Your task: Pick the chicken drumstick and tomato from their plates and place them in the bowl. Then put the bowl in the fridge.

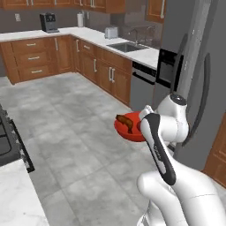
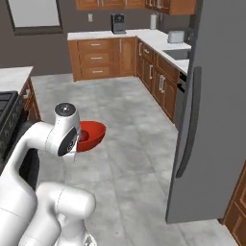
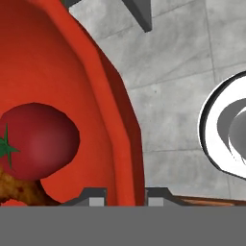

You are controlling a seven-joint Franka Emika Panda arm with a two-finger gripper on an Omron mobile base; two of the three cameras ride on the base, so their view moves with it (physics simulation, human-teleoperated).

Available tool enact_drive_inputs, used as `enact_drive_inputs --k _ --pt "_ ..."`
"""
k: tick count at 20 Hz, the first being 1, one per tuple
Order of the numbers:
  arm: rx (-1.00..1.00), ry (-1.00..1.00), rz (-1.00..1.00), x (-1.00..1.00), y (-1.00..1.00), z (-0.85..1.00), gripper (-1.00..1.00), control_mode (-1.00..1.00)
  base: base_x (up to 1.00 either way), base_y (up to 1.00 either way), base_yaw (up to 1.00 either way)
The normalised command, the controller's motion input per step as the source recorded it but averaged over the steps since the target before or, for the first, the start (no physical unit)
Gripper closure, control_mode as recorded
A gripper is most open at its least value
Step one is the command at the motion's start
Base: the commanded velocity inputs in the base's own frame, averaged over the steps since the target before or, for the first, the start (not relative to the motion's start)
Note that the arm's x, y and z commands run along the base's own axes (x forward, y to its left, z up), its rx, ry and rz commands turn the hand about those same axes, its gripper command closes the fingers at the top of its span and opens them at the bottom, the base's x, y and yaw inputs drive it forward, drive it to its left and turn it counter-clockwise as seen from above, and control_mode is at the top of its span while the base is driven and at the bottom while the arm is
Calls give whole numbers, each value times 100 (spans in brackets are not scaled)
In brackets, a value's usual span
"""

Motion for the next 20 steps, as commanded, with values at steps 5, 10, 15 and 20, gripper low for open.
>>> enact_drive_inputs --k 5,10,15,20 --pt "0 0 0 0 0 0 100 100 87 3 -9" --pt "0 0 0 0 0 0 100 100 73 6 -25" --pt "0 0 0 0 0 0 100 100 58 10 -41" --pt "0 0 0 0 0 0 100 100 45 14 -55"
